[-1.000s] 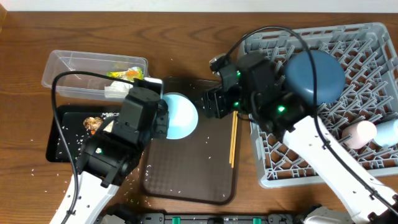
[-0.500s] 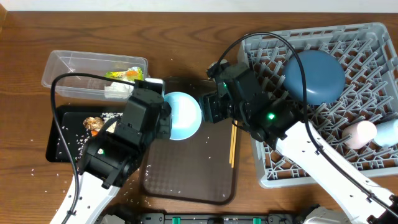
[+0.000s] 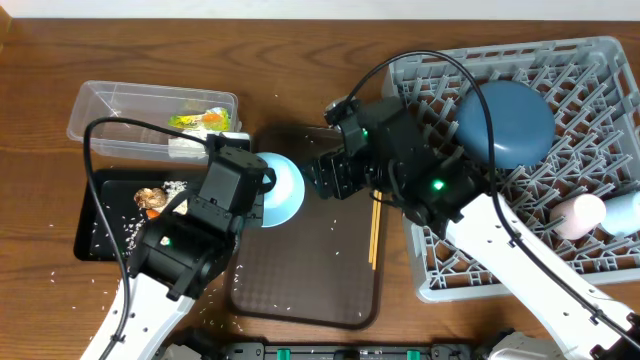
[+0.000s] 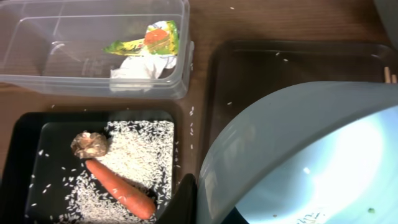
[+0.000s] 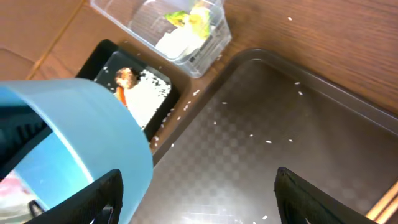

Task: Sort waste into correct bins and load items into the dishwasher rack
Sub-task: 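Hand the light-blue bowl from the left gripper to the right gripper, then place the light-blue bowl into the dish rack with the right gripper, then release the bowl and withdraw the right gripper from the rack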

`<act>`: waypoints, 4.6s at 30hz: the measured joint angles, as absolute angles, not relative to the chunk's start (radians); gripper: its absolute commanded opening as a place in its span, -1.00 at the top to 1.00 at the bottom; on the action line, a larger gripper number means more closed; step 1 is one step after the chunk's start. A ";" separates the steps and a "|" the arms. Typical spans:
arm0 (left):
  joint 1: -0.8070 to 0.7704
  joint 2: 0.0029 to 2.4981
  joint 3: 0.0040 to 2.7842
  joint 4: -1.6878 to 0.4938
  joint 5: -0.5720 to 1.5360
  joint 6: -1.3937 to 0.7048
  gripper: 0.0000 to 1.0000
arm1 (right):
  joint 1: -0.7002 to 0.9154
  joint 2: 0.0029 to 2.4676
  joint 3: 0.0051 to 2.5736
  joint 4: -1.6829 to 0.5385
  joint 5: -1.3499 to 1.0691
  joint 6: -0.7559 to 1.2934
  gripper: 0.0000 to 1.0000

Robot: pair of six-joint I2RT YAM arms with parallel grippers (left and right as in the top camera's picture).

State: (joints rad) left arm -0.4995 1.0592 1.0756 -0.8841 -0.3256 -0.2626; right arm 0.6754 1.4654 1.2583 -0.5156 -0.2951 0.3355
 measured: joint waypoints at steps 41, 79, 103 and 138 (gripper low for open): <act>-0.512 1.089 1.076 -0.747 -0.087 -0.299 -0.08 | 0.691 1.464 1.258 -0.643 -0.046 0.291 0.98; -0.505 1.028 1.084 -0.813 -0.098 -0.310 -0.58 | 0.535 1.340 1.259 -0.938 0.911 0.333 0.97; -0.505 1.066 1.084 -0.829 -0.105 -0.310 -0.74 | 0.561 1.765 1.261 -0.618 1.405 0.196 0.98; -0.505 1.066 1.084 -0.830 -0.105 -0.310 -0.74 | 0.525 1.830 1.261 -0.642 1.367 0.136 0.98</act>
